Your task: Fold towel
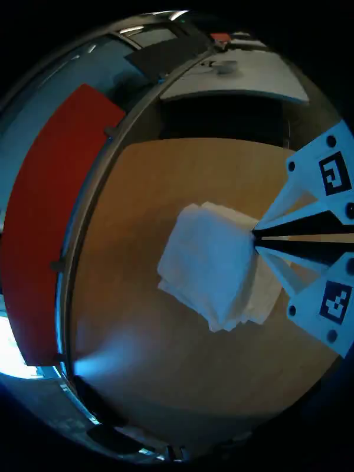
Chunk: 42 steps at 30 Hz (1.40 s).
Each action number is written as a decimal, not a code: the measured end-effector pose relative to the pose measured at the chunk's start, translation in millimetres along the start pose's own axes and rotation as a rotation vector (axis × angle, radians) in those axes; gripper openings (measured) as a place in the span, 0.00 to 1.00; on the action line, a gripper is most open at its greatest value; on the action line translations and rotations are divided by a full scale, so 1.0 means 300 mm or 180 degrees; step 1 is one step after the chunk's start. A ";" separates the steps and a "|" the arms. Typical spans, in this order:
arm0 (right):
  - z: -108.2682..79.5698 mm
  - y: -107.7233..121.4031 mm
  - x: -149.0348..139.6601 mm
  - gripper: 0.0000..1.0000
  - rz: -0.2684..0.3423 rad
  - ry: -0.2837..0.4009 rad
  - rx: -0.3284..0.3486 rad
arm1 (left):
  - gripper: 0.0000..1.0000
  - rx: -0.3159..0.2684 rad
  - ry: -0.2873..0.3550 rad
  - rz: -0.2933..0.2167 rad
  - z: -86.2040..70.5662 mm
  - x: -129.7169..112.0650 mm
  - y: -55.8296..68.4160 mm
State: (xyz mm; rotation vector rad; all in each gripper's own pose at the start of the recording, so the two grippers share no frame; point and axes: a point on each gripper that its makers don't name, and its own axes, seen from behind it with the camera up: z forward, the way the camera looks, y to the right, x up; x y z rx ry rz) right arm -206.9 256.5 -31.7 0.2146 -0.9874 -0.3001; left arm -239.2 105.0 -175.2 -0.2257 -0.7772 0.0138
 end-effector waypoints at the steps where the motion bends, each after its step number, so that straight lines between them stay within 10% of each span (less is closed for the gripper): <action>1: 0.005 0.002 -0.012 0.03 0.0019 -0.0023 -0.0007 | 0.93 0.0004 -0.0002 -0.0003 0.000 -0.002 -0.002; 42: 0.044 0.011 -0.168 0.12 0.0157 -0.0361 -0.0077 | 0.93 0.0030 -0.0020 -0.0011 -0.002 -0.012 -0.017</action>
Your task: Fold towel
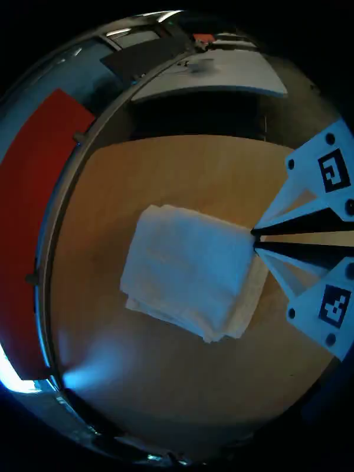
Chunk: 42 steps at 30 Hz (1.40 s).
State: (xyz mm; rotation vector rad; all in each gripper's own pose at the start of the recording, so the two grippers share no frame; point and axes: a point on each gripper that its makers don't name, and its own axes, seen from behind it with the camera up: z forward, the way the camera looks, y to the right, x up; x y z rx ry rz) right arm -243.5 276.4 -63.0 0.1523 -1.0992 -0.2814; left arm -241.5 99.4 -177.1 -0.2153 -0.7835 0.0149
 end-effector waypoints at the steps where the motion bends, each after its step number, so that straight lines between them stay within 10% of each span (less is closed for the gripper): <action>1: -0.002 0.001 0.000 0.19 -0.0001 0.0005 -0.0007 | 0.93 -0.0003 0.0000 -0.0003 0.000 0.000 0.000; 13: -0.015 -0.010 0.032 0.94 -0.0003 0.0110 -0.0055 | 0.93 -0.0019 0.0023 -0.0013 0.003 0.006 -0.001; 24: -0.030 -0.026 0.080 0.95 0.0134 0.0277 -0.0085 | 0.93 -0.0010 0.0049 -0.0042 -0.005 0.008 -0.003; 42: -0.076 -0.040 0.222 0.94 0.0956 0.0947 -0.0181 | 0.93 0.0034 0.0091 -0.0080 -0.011 0.021 -0.008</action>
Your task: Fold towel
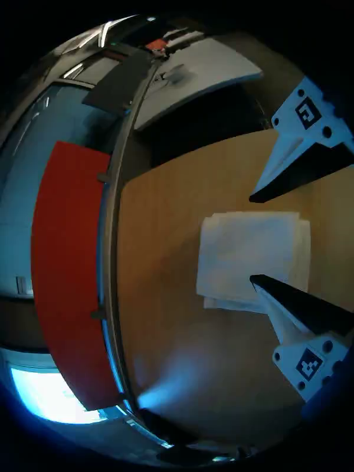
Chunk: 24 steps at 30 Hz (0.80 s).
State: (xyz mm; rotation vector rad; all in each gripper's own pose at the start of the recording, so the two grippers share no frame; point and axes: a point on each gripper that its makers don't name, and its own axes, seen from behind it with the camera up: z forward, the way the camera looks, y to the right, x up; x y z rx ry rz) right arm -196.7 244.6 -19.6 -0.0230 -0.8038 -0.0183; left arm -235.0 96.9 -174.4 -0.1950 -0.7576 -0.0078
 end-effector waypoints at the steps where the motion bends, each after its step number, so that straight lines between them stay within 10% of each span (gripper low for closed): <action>1: -0.001 -0.001 0.003 0.94 0.0007 0.0016 -0.0011 | 0.93 0.0001 0.0003 0.0003 0.001 0.002 -0.001; 24: -0.103 -0.058 0.273 0.94 0.0242 0.1251 -0.0311 | 0.93 0.0049 0.0108 -0.0060 0.027 0.071 -0.031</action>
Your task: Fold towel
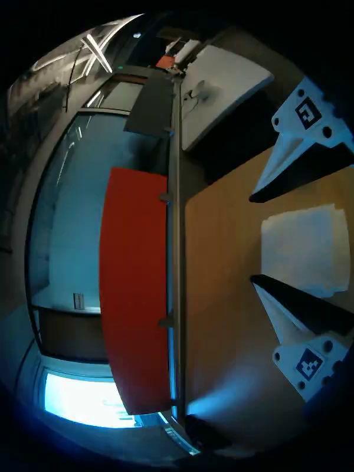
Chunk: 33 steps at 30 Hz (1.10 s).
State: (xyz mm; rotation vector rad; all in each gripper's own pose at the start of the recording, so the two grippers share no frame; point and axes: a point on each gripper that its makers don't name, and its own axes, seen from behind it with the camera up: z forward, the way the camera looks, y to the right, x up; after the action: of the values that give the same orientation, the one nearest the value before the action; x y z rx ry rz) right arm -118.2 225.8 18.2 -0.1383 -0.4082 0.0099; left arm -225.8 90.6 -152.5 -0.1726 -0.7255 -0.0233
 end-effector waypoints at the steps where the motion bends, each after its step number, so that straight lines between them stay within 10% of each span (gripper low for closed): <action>1: -0.002 -0.003 0.008 0.94 0.0006 0.0038 0.0000 | 0.93 0.0000 0.0003 0.0000 0.001 0.002 0.000; 15: -0.055 -0.048 0.169 0.96 0.0166 0.0684 -0.0083 | 0.93 0.0006 0.0072 -0.0025 0.015 0.037 -0.004; 33: -0.098 -0.186 0.225 0.99 0.0116 0.0770 0.0116 | 0.93 0.0156 0.0515 -0.0148 0.015 0.216 -0.095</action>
State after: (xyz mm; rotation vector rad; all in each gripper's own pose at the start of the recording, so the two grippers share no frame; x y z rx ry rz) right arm -45.5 169.1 25.7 -0.1094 -0.1638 0.0362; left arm -182.6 65.8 -102.0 -0.1054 -0.5681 -0.0630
